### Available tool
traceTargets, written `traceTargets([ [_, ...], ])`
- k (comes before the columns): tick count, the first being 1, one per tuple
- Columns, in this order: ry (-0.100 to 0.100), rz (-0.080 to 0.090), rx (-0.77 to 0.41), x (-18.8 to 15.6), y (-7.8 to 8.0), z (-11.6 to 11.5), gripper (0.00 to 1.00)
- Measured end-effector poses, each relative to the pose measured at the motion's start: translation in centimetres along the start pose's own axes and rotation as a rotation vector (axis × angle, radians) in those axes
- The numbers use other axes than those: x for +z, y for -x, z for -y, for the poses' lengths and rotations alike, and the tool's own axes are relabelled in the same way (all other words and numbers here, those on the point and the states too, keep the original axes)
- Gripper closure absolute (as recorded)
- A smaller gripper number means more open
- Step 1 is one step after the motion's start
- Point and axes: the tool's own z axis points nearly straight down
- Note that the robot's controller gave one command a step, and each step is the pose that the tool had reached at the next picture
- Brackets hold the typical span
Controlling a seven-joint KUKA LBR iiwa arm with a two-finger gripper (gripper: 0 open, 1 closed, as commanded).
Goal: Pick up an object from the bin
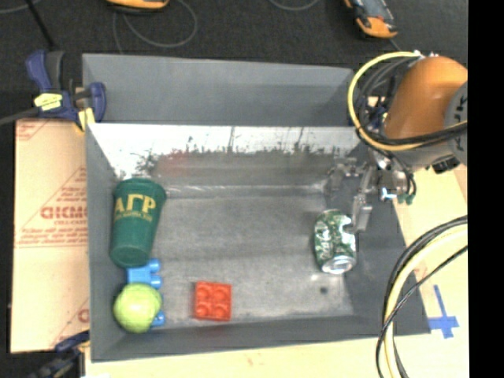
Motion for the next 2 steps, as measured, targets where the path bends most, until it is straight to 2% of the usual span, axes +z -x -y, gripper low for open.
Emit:
traceTargets([
  [1,-0.002,0.008,-0.003,-0.5,0.2,0.0,0.0],
  [2,-0.002,0.013,-0.069,2.9,-4.5,-0.3,0.0],
])
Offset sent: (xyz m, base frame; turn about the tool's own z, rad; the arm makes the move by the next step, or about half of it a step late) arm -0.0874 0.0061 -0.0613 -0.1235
